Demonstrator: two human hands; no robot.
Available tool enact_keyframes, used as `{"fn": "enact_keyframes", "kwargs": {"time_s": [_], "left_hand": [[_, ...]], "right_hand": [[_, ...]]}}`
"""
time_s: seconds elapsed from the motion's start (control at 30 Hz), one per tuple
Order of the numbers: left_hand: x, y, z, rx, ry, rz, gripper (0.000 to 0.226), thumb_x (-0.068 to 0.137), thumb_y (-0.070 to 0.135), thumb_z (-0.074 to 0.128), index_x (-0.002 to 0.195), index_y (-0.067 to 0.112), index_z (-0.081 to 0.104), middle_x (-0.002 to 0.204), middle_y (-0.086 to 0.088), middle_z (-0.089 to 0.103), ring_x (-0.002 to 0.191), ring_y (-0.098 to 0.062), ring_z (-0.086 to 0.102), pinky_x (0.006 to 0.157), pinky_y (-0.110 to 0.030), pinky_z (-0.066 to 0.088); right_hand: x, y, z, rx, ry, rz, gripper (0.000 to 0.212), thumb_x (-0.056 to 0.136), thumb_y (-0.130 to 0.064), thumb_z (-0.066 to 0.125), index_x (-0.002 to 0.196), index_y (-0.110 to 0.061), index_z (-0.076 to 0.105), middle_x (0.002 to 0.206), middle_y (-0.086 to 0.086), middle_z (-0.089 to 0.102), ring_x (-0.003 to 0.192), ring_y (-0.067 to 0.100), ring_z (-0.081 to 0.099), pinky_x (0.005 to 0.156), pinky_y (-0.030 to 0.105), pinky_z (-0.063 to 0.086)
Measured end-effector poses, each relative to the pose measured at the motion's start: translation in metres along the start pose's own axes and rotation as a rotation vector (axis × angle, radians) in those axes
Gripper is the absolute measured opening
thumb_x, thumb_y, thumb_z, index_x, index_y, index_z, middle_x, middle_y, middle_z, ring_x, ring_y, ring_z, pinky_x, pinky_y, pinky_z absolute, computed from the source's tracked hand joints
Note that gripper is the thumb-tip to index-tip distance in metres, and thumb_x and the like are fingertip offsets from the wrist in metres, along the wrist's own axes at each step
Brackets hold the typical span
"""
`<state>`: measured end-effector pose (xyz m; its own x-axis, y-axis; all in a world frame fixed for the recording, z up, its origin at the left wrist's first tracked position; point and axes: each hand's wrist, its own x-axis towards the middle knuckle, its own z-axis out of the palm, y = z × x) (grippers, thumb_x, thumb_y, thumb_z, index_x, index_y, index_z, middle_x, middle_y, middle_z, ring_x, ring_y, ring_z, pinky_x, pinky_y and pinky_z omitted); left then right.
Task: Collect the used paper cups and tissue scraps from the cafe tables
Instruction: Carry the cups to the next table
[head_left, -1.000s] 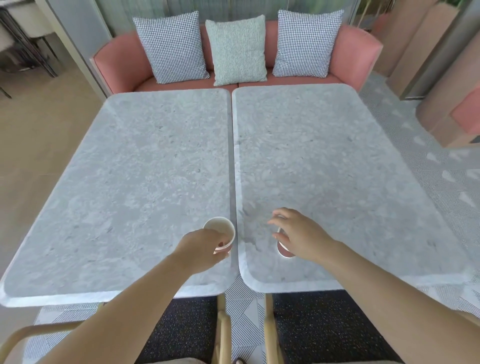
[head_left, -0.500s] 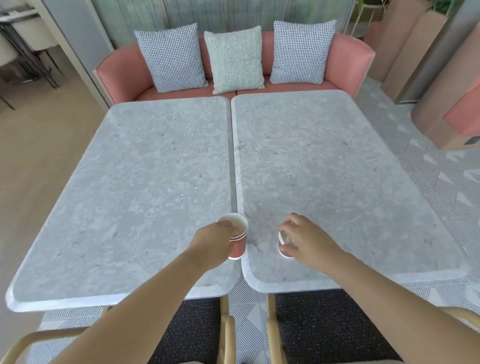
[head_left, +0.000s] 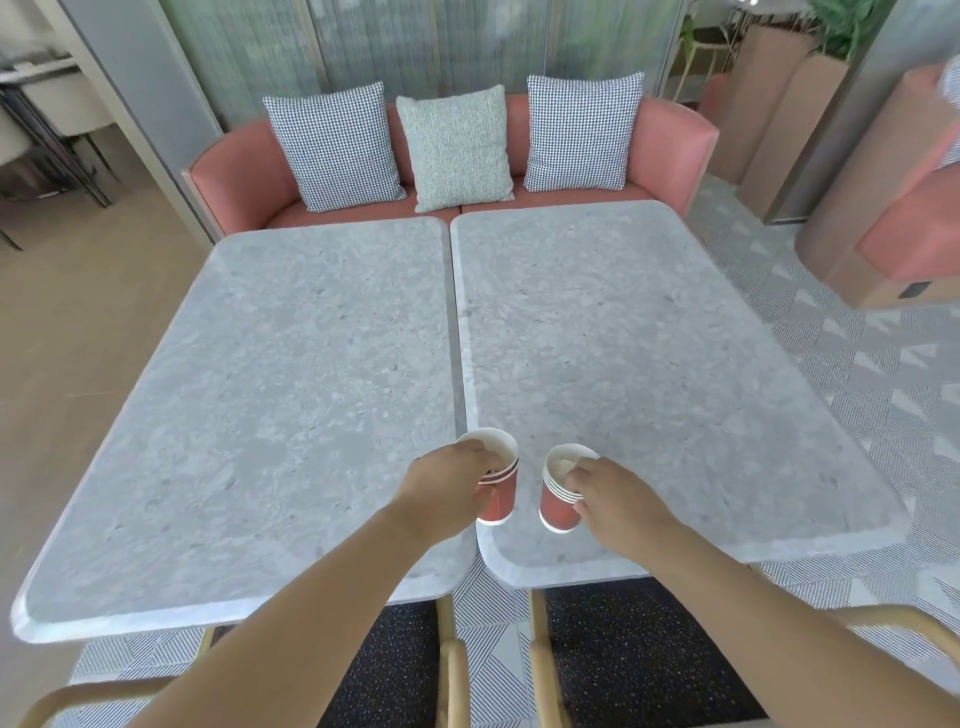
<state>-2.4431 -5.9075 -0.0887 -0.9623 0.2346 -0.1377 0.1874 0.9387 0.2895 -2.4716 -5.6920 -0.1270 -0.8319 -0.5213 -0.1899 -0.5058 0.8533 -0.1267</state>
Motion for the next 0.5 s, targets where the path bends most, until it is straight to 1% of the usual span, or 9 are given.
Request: {"fn": "enact_keyframes", "kwargs": {"time_s": [0.07, 0.17, 0.27, 0.37, 0.5], "left_hand": [[-0.001, 0.004, -0.007, -0.01, 0.014, -0.002, 0.036, 0.087, 0.022, 0.05, 0.121, 0.033, 0.052, 0.118, 0.012, 0.057, 0.103, -0.015, 0.055, 0.076, -0.023, 0.042], [-0.003, 0.015, -0.016, -0.02, 0.038, 0.014, 0.04, 0.087, 0.021, 0.05, 0.124, 0.035, 0.05, 0.121, 0.013, 0.055, 0.105, -0.014, 0.054, 0.075, -0.02, 0.036], [-0.003, 0.033, -0.023, -0.032, 0.051, 0.043, 0.041, 0.086, 0.02, 0.05, 0.124, 0.036, 0.05, 0.121, 0.014, 0.054, 0.107, -0.014, 0.053, 0.078, -0.02, 0.039], [-0.006, 0.057, -0.028, -0.044, 0.072, 0.09, 0.038, 0.085, 0.022, 0.05, 0.12, 0.036, 0.051, 0.118, 0.013, 0.055, 0.107, -0.014, 0.053, 0.081, -0.026, 0.045], [-0.011, 0.097, -0.029, -0.075, 0.103, 0.171, 0.034, 0.085, 0.025, 0.051, 0.117, 0.036, 0.053, 0.114, 0.011, 0.056, 0.106, -0.015, 0.053, 0.078, -0.023, 0.041]], "right_hand": [[-0.004, -0.002, -0.007, -0.001, 0.04, -0.015, 0.034, 0.09, -0.01, 0.045, 0.123, -0.014, 0.049, 0.119, 0.005, 0.054, 0.104, 0.024, 0.053, 0.088, 0.036, 0.046], [-0.014, -0.002, -0.021, 0.068, 0.104, -0.03, 0.037, 0.091, -0.011, 0.044, 0.127, -0.017, 0.047, 0.119, 0.005, 0.054, 0.106, 0.023, 0.049, 0.089, 0.034, 0.044], [-0.029, -0.001, -0.034, 0.131, 0.162, -0.041, 0.041, 0.091, -0.012, 0.045, 0.13, -0.021, 0.046, 0.12, 0.003, 0.054, 0.108, 0.022, 0.048, 0.089, 0.032, 0.043], [-0.054, 0.007, -0.045, 0.154, 0.221, -0.025, 0.037, 0.091, -0.012, 0.046, 0.127, -0.019, 0.049, 0.119, 0.003, 0.055, 0.108, 0.022, 0.048, 0.089, 0.032, 0.042], [-0.097, 0.025, -0.056, 0.145, 0.297, 0.039, 0.029, 0.091, -0.014, 0.045, 0.118, -0.015, 0.055, 0.118, 0.002, 0.055, 0.107, 0.022, 0.047, 0.088, 0.031, 0.041]]}}
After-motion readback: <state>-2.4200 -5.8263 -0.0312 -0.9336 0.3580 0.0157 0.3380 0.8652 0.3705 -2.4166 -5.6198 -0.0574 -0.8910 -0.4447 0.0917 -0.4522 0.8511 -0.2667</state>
